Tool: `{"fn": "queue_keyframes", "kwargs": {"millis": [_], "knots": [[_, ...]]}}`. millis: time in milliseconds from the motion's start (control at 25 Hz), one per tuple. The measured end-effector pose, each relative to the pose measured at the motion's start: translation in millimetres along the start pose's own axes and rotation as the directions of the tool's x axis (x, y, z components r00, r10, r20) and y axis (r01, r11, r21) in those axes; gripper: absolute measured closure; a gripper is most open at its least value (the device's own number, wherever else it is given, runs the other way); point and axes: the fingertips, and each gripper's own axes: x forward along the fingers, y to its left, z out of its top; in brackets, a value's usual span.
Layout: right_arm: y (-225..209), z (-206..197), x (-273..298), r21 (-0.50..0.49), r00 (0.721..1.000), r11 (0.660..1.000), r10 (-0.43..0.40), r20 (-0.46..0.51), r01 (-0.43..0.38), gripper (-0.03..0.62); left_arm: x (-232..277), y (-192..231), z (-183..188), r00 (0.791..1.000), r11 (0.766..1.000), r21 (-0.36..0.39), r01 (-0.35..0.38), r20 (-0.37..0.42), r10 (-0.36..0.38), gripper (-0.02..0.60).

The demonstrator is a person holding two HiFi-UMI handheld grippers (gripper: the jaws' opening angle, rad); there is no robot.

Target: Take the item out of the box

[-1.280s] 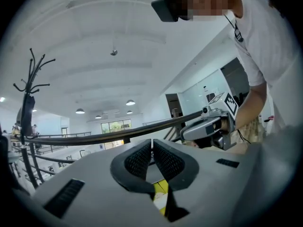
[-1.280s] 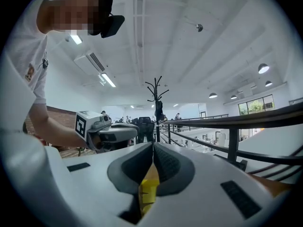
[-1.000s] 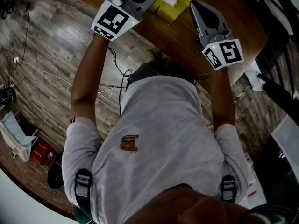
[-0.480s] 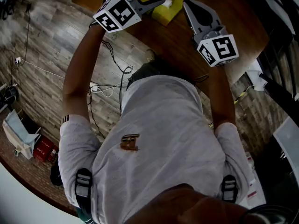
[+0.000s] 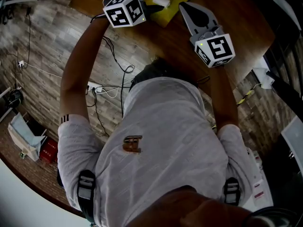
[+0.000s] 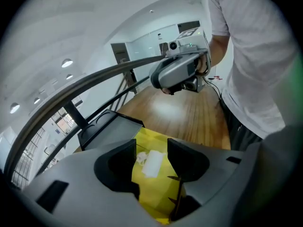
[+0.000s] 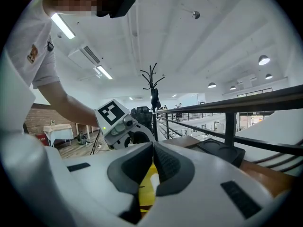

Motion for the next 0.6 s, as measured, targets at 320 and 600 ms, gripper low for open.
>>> {"fn": "queue_keyframes", "kwargs": {"millis": [320, 600], "knots": [[-11.3, -9.7, -1.4, 0.033, 1.000, 0.999, -0.024, -0.002, 0.024, 0.562, 38.2, -1.6, -28.3, 0.983, 0.989, 0.093, 0.117, -0.149, -0.102, 0.345], [-23.0, -12.1, -6.6, 0.051, 0.999, 0.998, -0.043, 0.000, 0.043, 0.563, 63.1, -6.3, -43.4, 0.953, 0.969, 0.133, 0.207, -0.251, -0.169, 0.333]]}}
